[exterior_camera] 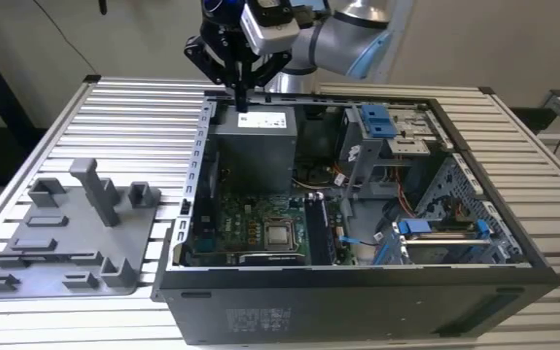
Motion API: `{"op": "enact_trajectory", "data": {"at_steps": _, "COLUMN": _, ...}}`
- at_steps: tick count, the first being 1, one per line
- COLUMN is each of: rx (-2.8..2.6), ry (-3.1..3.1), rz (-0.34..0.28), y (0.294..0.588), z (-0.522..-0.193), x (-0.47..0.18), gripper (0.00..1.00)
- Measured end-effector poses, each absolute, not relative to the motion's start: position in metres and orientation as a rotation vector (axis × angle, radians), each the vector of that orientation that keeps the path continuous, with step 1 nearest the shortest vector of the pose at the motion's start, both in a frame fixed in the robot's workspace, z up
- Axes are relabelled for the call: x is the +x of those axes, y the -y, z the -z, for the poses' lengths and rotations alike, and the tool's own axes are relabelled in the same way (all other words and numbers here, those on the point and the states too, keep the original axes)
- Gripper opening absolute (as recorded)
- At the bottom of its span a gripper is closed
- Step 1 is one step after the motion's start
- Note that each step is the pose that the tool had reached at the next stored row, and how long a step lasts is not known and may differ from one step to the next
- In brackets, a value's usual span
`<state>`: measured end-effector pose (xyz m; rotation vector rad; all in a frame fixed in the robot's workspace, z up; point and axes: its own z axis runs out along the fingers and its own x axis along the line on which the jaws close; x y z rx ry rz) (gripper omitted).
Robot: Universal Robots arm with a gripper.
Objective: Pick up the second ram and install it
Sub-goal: 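Reach for the second ram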
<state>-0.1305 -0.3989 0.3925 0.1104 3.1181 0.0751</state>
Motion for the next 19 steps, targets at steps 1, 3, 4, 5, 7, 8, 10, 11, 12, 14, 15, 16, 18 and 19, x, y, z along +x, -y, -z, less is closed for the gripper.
{"op": "enact_trajectory", "data": {"at_steps": 1, "rx": 0.110, "ry": -3.118, "rz": -0.075, "y": 0.399, "z": -0.392, "x": -0.132, "gripper": 0.11}}
{"op": "enact_trajectory", "data": {"at_steps": 3, "rx": 0.110, "ry": -3.118, "rz": -0.075, "y": 0.399, "z": -0.392, "x": -0.134, "gripper": 0.11}}
{"op": "enact_trajectory", "data": {"at_steps": 4, "rx": 0.110, "ry": -3.118, "rz": -0.075, "y": 0.399, "z": -0.392, "x": -0.135, "gripper": 0.11}}
{"op": "enact_trajectory", "data": {"at_steps": 5, "rx": 0.110, "ry": -3.118, "rz": -0.075, "y": 0.399, "z": -0.392, "x": -0.136, "gripper": 0.11}}
{"op": "enact_trajectory", "data": {"at_steps": 7, "rx": 0.110, "ry": -3.118, "rz": -0.075, "y": 0.399, "z": -0.392, "x": -0.138, "gripper": 0.11}}
{"op": "enact_trajectory", "data": {"at_steps": 8, "rx": 0.110, "ry": -3.118, "rz": -0.075, "y": 0.399, "z": -0.392, "x": -0.139, "gripper": 0.11}}
{"op": "enact_trajectory", "data": {"at_steps": 10, "rx": 0.110, "ry": -3.118, "rz": -0.075, "y": 0.399, "z": -0.392, "x": -0.141, "gripper": 0.11}}
{"op": "enact_trajectory", "data": {"at_steps": 11, "rx": 0.110, "ry": -3.118, "rz": -0.075, "y": 0.399, "z": -0.392, "x": -0.143, "gripper": 0.11}}
{"op": "enact_trajectory", "data": {"at_steps": 12, "rx": 0.110, "ry": -3.118, "rz": -0.075, "y": 0.399, "z": -0.392, "x": -0.144, "gripper": 0.11}}
{"op": "enact_trajectory", "data": {"at_steps": 14, "rx": 0.110, "ry": -3.118, "rz": -0.075, "y": 0.399, "z": -0.392, "x": -0.146, "gripper": 0.11}}
{"op": "enact_trajectory", "data": {"at_steps": 15, "rx": 0.110, "ry": -3.118, "rz": -0.075, "y": 0.399, "z": -0.392, "x": -0.148, "gripper": 0.11}}
{"op": "enact_trajectory", "data": {"at_steps": 16, "rx": 0.110, "ry": -3.118, "rz": -0.075, "y": 0.399, "z": -0.392, "x": -0.149, "gripper": 0.11}}
{"op": "enact_trajectory", "data": {"at_steps": 18, "rx": 0.111, "ry": -3.118, "rz": -0.075, "y": 0.399, "z": -0.392, "x": -0.152, "gripper": 0.11}}
{"op": "enact_trajectory", "data": {"at_steps": 19, "rx": 0.110, "ry": -3.118, "rz": -0.075, "y": 0.399, "z": -0.392, "x": -0.154, "gripper": 0.11}}
